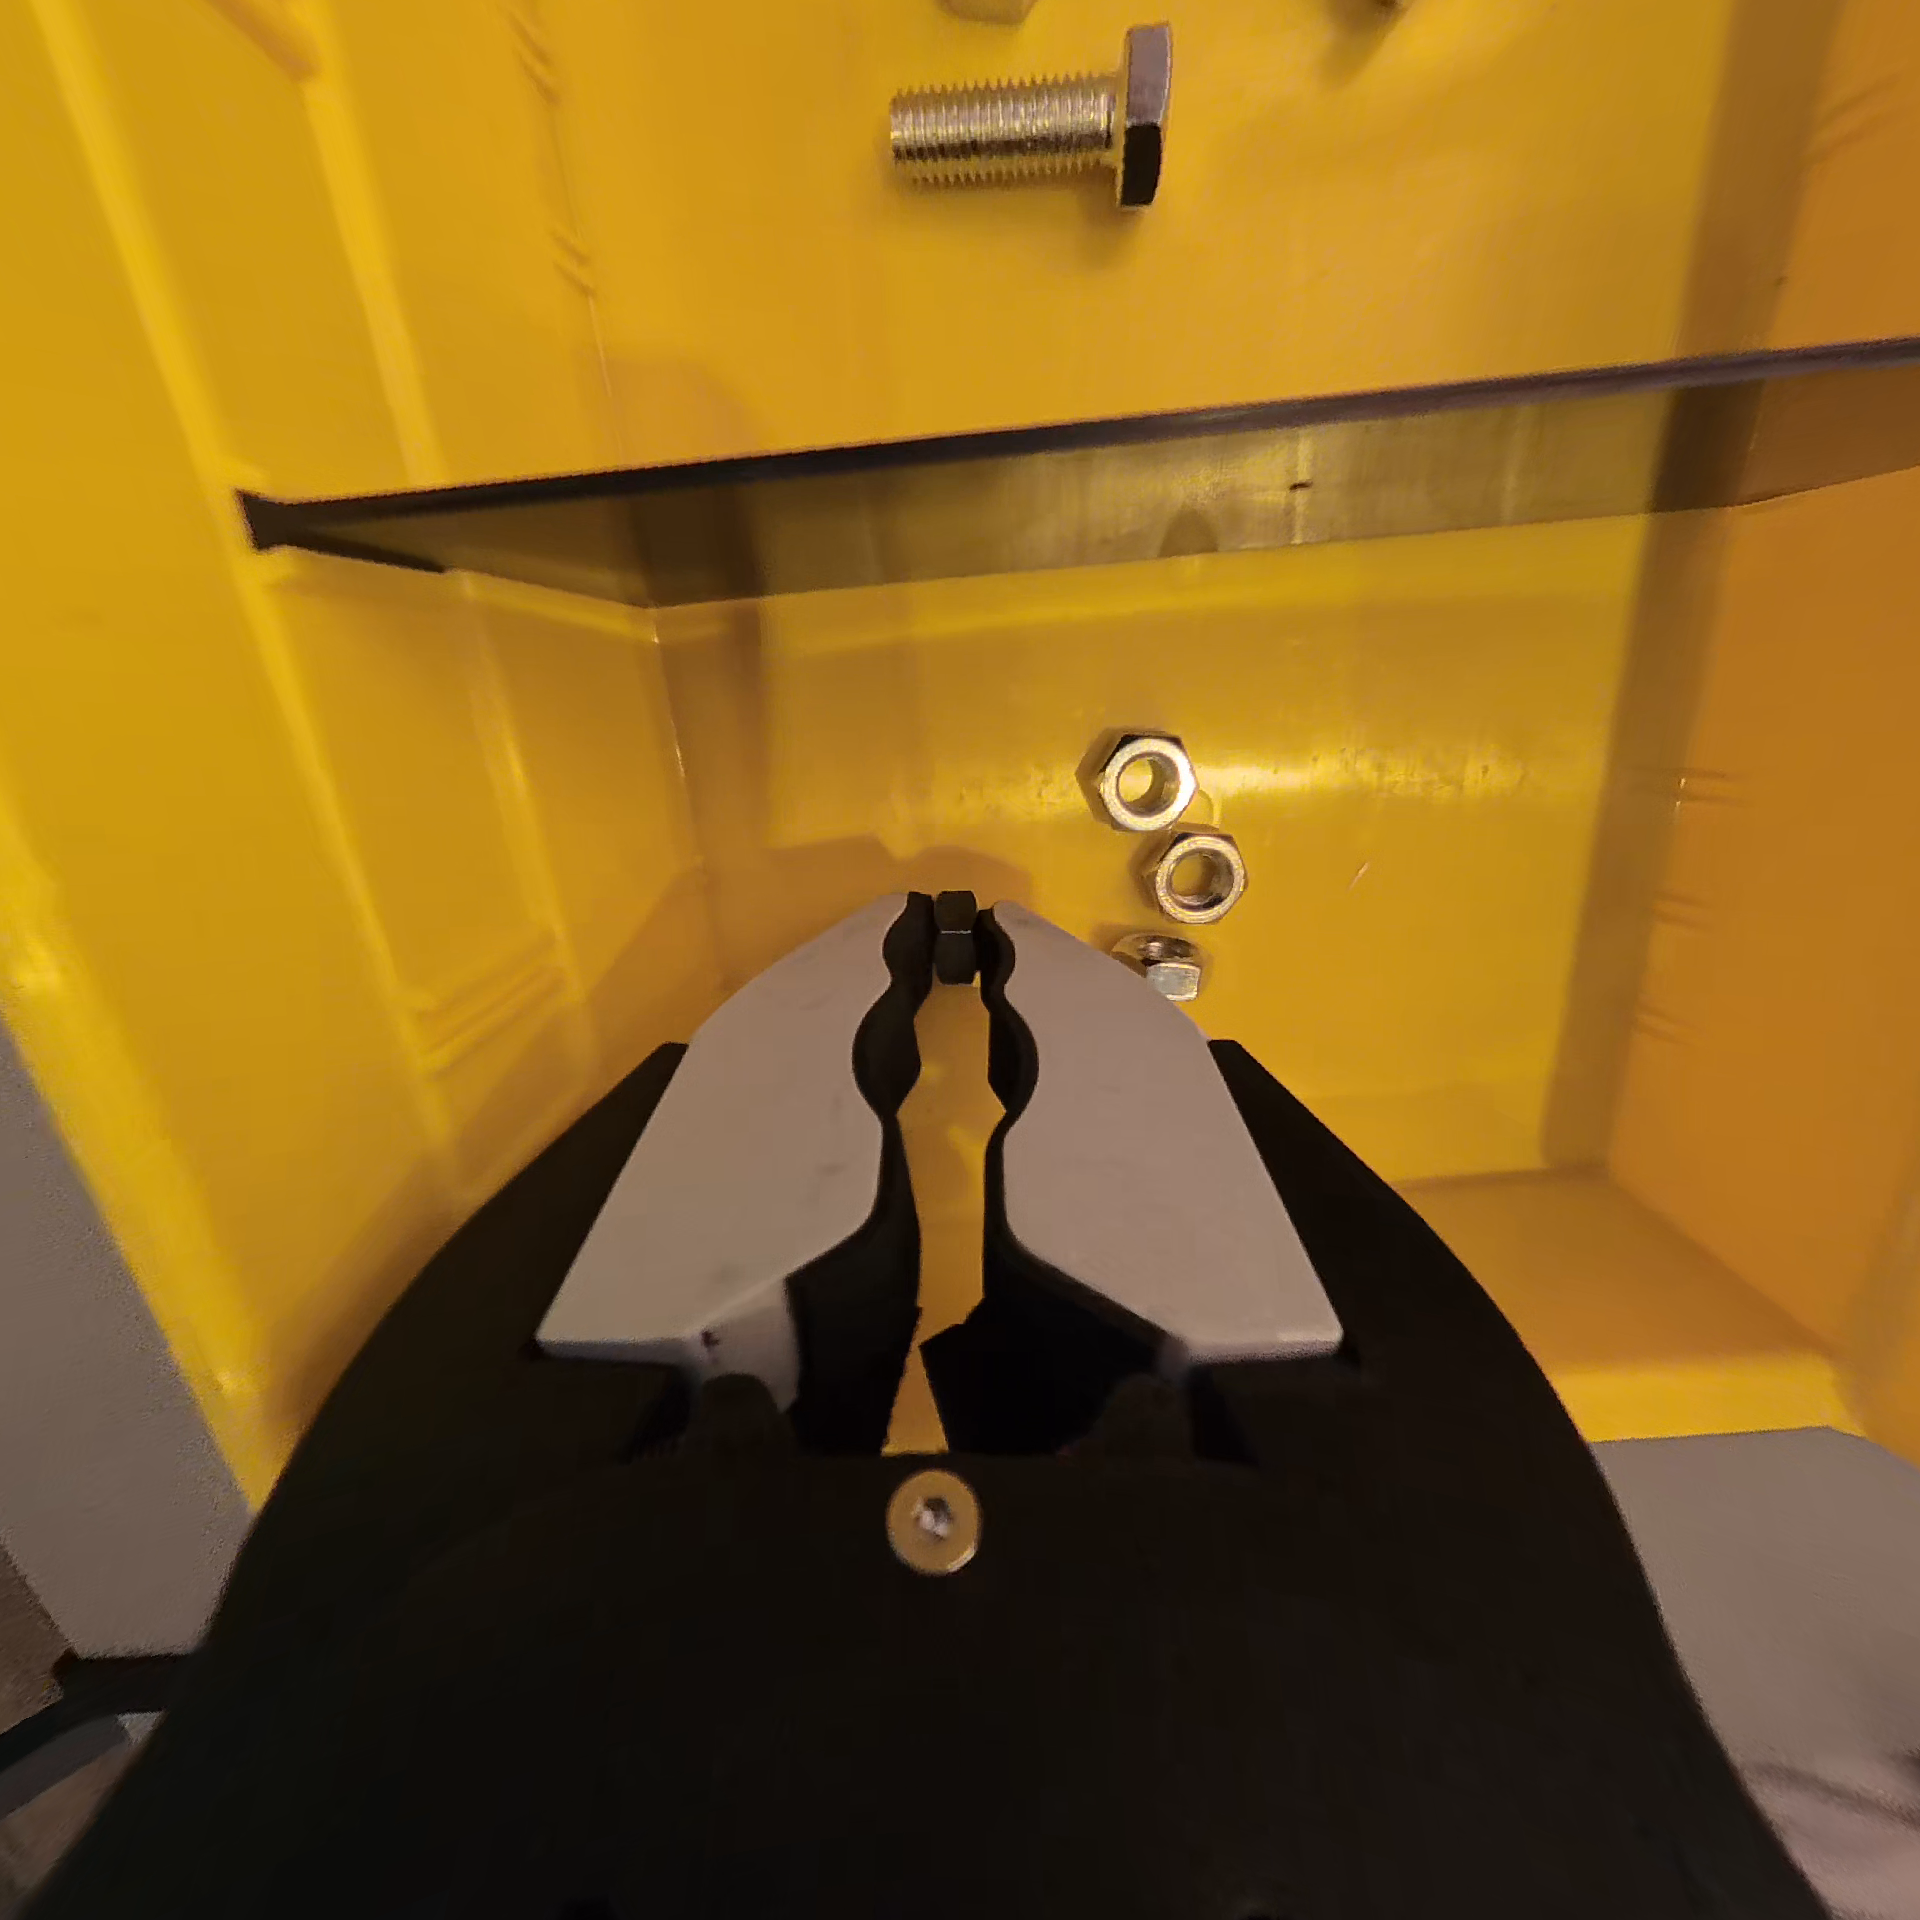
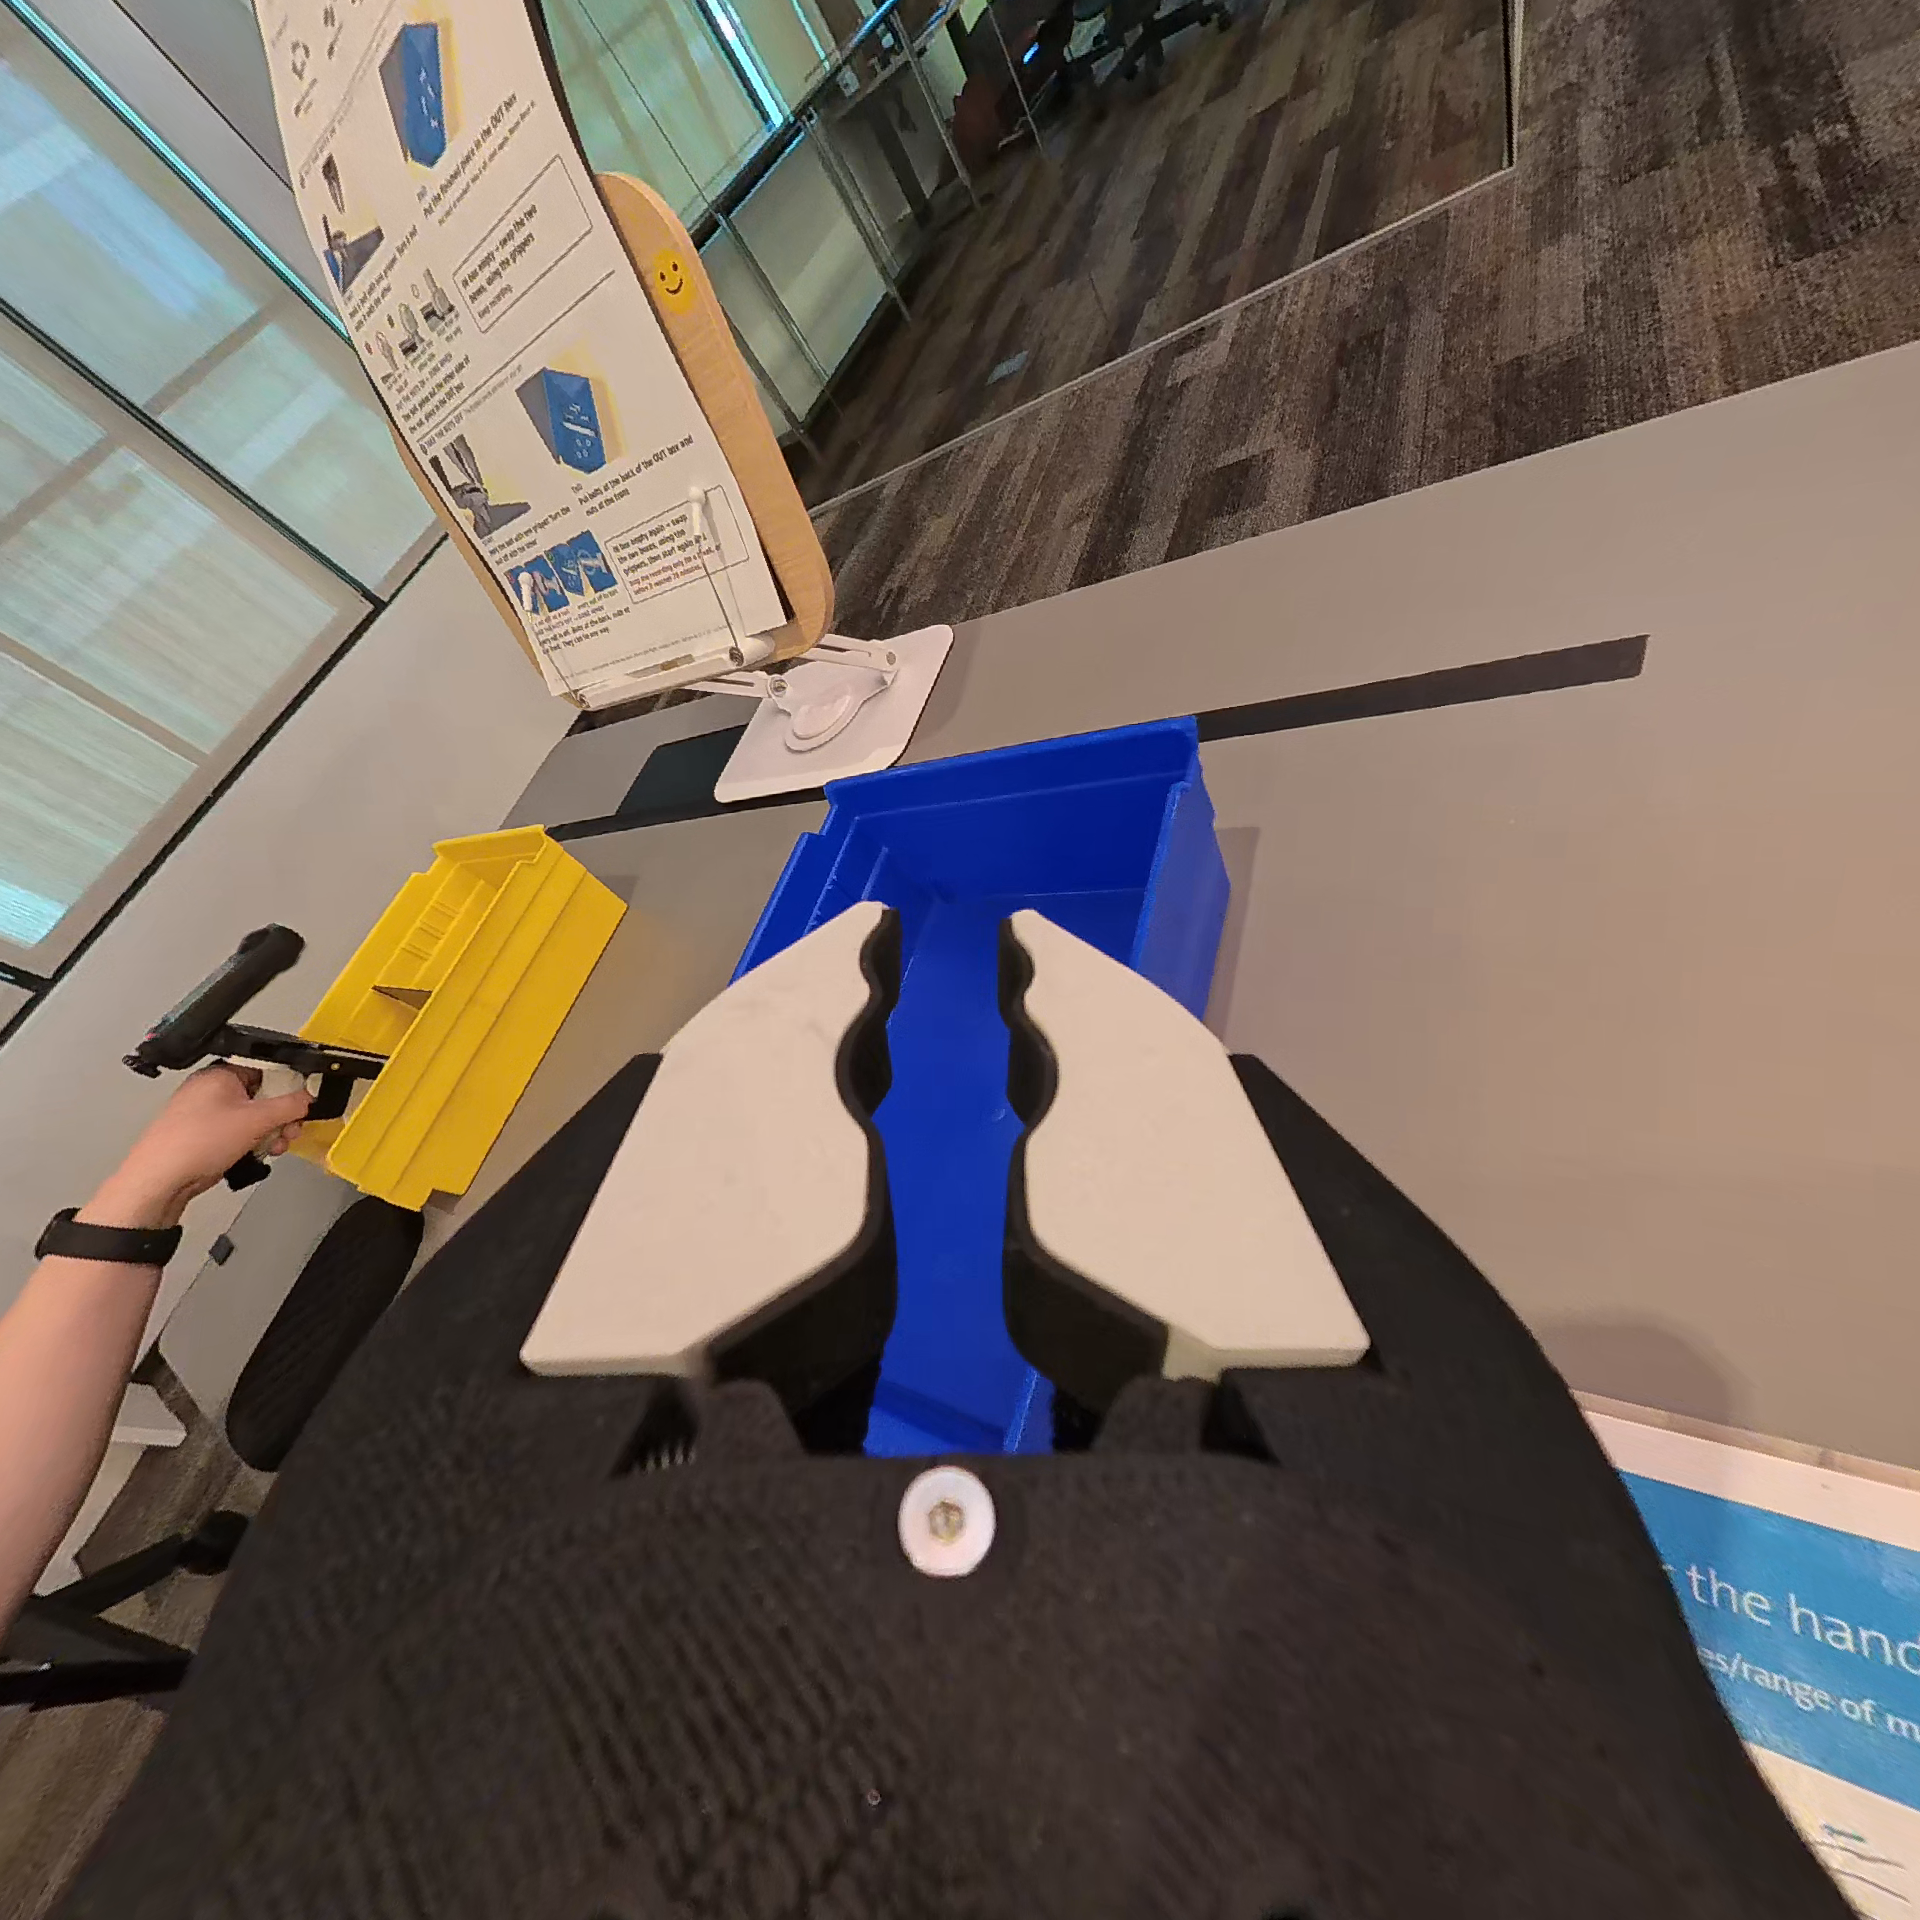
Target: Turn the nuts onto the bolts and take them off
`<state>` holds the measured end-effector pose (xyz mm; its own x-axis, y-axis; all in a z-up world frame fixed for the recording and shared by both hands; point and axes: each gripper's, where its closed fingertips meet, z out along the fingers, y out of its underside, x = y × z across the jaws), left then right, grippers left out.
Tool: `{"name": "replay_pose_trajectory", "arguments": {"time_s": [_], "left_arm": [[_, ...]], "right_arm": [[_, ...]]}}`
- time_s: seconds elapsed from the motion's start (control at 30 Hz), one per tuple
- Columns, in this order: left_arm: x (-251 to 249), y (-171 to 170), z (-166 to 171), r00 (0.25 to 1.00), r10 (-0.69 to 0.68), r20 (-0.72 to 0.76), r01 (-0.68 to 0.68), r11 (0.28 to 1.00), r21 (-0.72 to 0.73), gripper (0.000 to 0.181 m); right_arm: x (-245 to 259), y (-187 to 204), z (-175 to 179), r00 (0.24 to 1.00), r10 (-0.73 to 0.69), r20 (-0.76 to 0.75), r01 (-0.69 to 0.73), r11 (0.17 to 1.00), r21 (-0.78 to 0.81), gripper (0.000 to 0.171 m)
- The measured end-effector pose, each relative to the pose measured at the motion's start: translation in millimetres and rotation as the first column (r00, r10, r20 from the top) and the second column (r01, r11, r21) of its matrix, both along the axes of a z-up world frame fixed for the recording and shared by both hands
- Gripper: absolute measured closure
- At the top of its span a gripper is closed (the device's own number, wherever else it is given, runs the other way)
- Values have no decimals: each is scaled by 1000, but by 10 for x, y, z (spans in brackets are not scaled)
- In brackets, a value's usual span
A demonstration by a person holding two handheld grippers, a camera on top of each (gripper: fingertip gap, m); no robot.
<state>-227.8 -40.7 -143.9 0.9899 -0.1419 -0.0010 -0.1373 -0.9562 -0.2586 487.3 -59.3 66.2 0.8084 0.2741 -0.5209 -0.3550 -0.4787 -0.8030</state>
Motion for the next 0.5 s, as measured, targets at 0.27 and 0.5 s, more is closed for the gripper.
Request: {"name": "replay_pose_trajectory", "arguments": {"time_s": [0.27, 0.5], "left_arm": [[338, 69, 839, 994, -67, 92, 42, 967, 250, 173], [2214, -372, 1385, 840, -535, 92, 475, 806, 354, 174]], "right_arm": [[9, -20, 71, 1000, -15, 9, 15, 1000, 24, 153], [-192, 134, -219, 996, 81, 32, -78, 992, -98, 152]]}}
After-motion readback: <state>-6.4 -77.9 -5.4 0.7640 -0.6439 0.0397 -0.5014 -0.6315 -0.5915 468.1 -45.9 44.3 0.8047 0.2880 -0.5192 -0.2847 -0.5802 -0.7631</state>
